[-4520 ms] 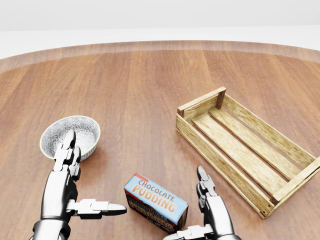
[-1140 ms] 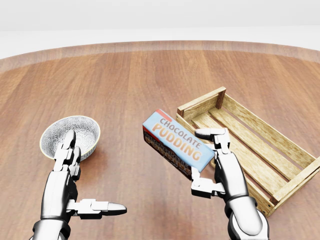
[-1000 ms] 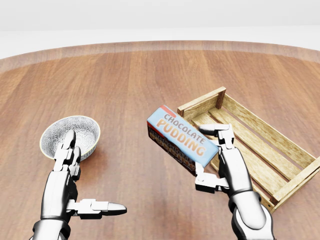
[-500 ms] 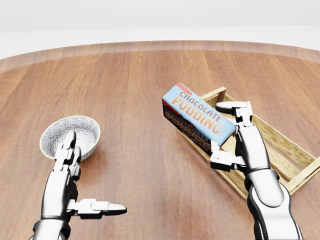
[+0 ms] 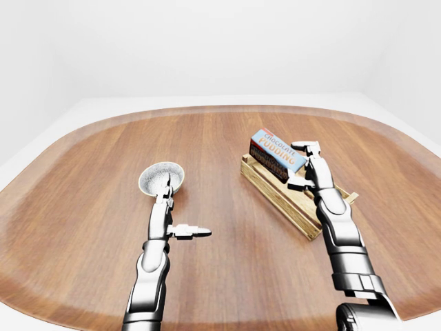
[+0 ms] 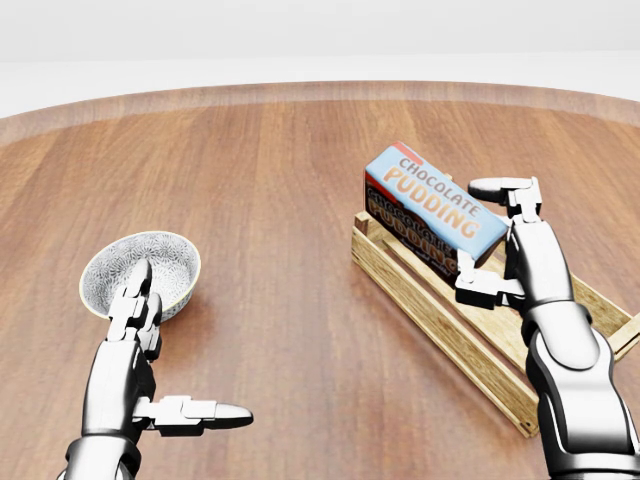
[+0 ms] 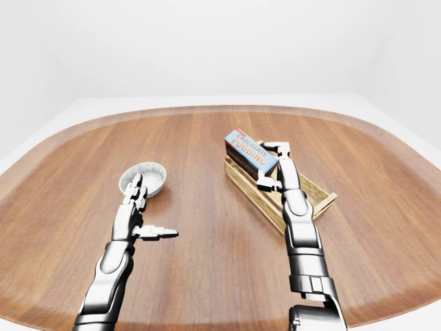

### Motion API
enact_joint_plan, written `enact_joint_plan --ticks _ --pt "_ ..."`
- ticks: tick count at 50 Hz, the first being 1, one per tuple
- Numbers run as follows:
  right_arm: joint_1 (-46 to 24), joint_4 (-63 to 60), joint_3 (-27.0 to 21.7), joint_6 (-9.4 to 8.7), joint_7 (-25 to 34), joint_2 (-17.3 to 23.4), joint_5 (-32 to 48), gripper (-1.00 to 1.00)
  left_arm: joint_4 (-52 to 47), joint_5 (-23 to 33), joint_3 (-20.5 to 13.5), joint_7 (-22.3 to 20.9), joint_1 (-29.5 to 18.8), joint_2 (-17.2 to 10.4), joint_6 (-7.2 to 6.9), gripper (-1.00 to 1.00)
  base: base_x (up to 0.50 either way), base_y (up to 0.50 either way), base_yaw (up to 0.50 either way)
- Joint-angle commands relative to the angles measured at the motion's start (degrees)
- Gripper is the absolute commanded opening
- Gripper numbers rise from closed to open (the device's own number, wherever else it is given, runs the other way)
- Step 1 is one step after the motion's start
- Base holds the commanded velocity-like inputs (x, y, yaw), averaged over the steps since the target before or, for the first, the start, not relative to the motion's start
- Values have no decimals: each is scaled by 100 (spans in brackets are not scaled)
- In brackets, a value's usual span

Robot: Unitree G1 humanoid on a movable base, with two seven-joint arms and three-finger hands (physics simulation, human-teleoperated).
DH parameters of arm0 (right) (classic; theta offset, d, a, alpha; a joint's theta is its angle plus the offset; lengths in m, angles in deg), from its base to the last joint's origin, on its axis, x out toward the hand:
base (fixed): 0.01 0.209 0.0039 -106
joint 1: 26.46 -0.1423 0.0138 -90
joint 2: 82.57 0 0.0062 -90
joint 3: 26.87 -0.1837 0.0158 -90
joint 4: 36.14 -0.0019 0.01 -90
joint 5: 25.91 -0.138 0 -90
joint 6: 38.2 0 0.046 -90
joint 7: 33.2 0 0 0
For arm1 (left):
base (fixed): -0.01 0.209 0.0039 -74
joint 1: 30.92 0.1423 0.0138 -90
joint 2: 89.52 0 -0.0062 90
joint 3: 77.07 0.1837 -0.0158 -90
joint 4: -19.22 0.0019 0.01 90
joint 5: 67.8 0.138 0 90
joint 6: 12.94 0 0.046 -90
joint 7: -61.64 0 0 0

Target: Pick up the chocolate pudding and put it in the tray.

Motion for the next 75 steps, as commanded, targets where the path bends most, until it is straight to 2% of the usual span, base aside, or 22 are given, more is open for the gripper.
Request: enact_joint_plan --ticks 1,2,3,5,6,8,11,12,19,21,29,31,34,39,42,48,51,68,75 --pt "-436 973 -182 61 -52 311 -216 -100 -2 -38 -4 -19 -9 1 -62 100 0 0 0" --pt "-513 1180 -203 146 -75 363 -220 -100 -29 -37 1 -20 0 3 -80 100 0 0 0" --pt "-550 1287 -205 204 -88 393 -228 -100 30 -35 -2 -19 -16 1 -40 100 0 0 0" --pt "-563 1314 -207 205 -88 421 -247 -100 63 -37 -4 -19 -25 0 -16 100 0 0 0" --pt "-605 1406 -223 235 -106 460 -253 -100 -4 -34 4 -20 1 3 -58 100 0 0 0" --pt "-681 1617 -231 343 -123 511 -265 -100 6 -36 4 -24 5 3 -44 100 0 0 0" --pt "-714 1722 -241 390 -139 555 -299 -100 58 -37 -2 -26 -12 0 -10 100 0 0 0" --pt "-745 1849 -249 460 -147 573 -313 -100 13 -35 3 -29 3 0 -43 100 0 0 0" --pt "-846 2020 -294 490 -165 700 -392 -100 5 -36 2 -32 6 1 -49 100 0 0 0" --pt "-827 1934 -318 417 -159 743 -429 -100 39 -34 2 -30 -1 2 -25 100 0 0 0" --pt "-1037 2548 -401 698 -191 956 -566 -100 41 -29 9 -24 -1 5 -23 100 0 0 0" --pt "-1134 2864 -404 865 -204 1011 -576 -100 28 -30 11 -23 5 7 -33 100 0 0 0" --pt "-1224 3150 -408 1000 -222 1090 -611 -100 55 -30 10 -23 1 6 -10 100 0 0 0" --pt "-1313 3477 -406 1000 -243 1200 -661 -100 29 -29 14 -22 7 8 -33 100 0 0 0" --pt "-1372 3735 -424 1000 -258 1274 -684 -100 81 -33 7 -21 -9 5 1 100 0 0 0" --pt "-1389 3851 -422 1000 -274 1344 -722 -100 28 -33 11 -18 -1 7 -46 100 0 0 0" --pt "-1394 3869 -413 1000 -288 1350 -721 -100 -13 -35 10 -17 -1 7 -89 100 0 0 0" --pt "-1468 4044 -390 1000 -322 1375 -692 -100 -12 -33 11 -20 -1 6 -86 100 0 0 0" --pt "-1652 4529 -360 1000 -396 1377 -660 -100 -12 -34 10 -19 -1 7 -84 100 0 0 0"
